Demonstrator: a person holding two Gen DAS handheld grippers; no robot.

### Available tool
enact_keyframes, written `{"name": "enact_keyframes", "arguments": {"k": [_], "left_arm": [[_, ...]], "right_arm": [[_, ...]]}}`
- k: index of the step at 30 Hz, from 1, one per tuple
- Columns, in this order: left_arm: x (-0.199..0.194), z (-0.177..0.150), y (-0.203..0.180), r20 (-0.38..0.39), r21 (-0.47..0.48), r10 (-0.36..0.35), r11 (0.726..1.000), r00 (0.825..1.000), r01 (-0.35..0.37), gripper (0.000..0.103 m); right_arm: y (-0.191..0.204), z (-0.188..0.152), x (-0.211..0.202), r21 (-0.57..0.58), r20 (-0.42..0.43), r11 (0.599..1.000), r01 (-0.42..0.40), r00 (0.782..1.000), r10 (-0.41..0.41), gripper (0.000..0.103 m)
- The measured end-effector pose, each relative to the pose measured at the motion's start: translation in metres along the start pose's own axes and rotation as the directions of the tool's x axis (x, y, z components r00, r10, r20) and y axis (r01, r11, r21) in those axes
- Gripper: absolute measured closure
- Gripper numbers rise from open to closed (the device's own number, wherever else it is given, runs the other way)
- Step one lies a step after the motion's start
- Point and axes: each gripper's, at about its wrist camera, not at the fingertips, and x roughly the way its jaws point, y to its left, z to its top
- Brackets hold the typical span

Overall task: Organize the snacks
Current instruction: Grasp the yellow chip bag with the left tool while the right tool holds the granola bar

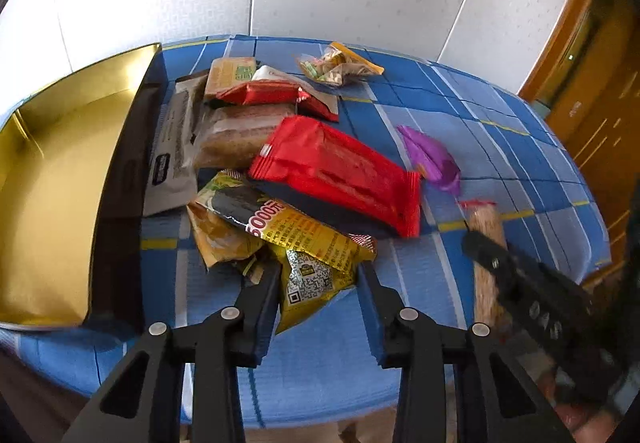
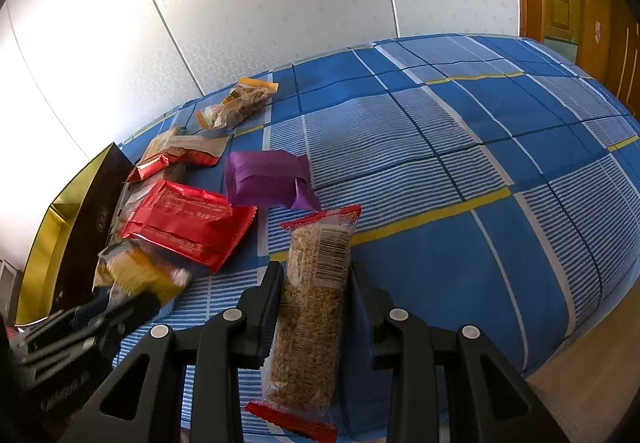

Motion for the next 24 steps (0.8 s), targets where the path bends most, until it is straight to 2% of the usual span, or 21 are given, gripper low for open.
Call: {"name": "enact_keyframes", "arguments": {"k": [5, 6, 8, 9, 10, 12, 15, 16, 17, 18, 19, 24], "left_arm": [[-0.002, -0.002, 0.002, -0.009, -0.046, -0.011, 0.999, 1.000, 0.011, 0.062], [-0.001, -0.002, 0.003, -0.013, -0.061, -0.017, 0.998, 1.000, 0.016, 0.057], [-0.001, 0.005, 0.004, -0.027, -0.113, -0.042, 0.993, 0.999, 0.038, 0.040], [-0.001, 0.007, 0.002, -0.032, -0.129, -0.034, 0.991, 0.999, 0.029, 0.028], [-0.001, 0.010, 0.001, -0.035, -0.147, -0.025, 0.989, 0.999, 0.020, 0.022], [0.001, 0.017, 0.000, -0.039, -0.173, -0.015, 0.985, 0.999, 0.007, 0.021], [0.009, 0.024, -0.003, -0.064, -0.201, -0.004, 0.980, 0.998, -0.009, 0.021], [0.013, 0.026, -0.005, -0.080, -0.192, 0.013, 0.981, 0.997, -0.028, 0.025], [0.016, 0.025, -0.006, -0.089, -0.186, 0.025, 0.982, 0.996, -0.042, 0.033], [0.019, 0.025, -0.008, -0.100, -0.171, 0.048, 0.983, 0.994, -0.064, 0.052], [0.021, 0.024, -0.013, -0.085, -0.120, 0.083, 0.988, 0.993, -0.093, 0.056], [0.018, 0.014, -0.022, -0.022, 0.017, 0.085, 0.996, 0.996, -0.085, 0.058]], "right_arm": [[0.001, 0.000, 0.000, 0.001, 0.002, 1.000, 0.004, 1.000, -0.004, 0.070], [0.000, 0.000, 0.000, 0.002, 0.002, 1.000, 0.004, 1.000, -0.004, 0.070], [0.000, 0.000, 0.000, 0.002, 0.002, 1.000, 0.004, 1.000, -0.004, 0.070], [0.000, 0.000, 0.000, 0.003, 0.002, 1.000, 0.004, 1.000, -0.004, 0.070], [0.001, 0.000, 0.000, 0.004, 0.002, 1.000, 0.003, 1.000, -0.003, 0.070], [0.000, 0.001, 0.000, 0.006, 0.002, 1.000, 0.001, 1.000, -0.001, 0.070], [-0.001, 0.001, 0.000, 0.011, 0.002, 1.000, -0.003, 1.000, 0.003, 0.070], [-0.002, 0.001, 0.000, 0.012, 0.002, 1.000, -0.003, 1.000, 0.003, 0.070], [-0.002, 0.001, 0.000, 0.014, 0.002, 1.000, -0.004, 1.000, 0.004, 0.070], [-0.002, 0.001, 0.000, 0.015, 0.002, 1.000, -0.004, 1.000, 0.004, 0.070], [-0.003, 0.001, 0.000, 0.016, 0.002, 1.000, -0.004, 1.000, 0.004, 0.070], [-0.006, 0.002, -0.001, 0.038, 0.003, 0.999, -0.012, 1.000, 0.012, 0.070]]}}
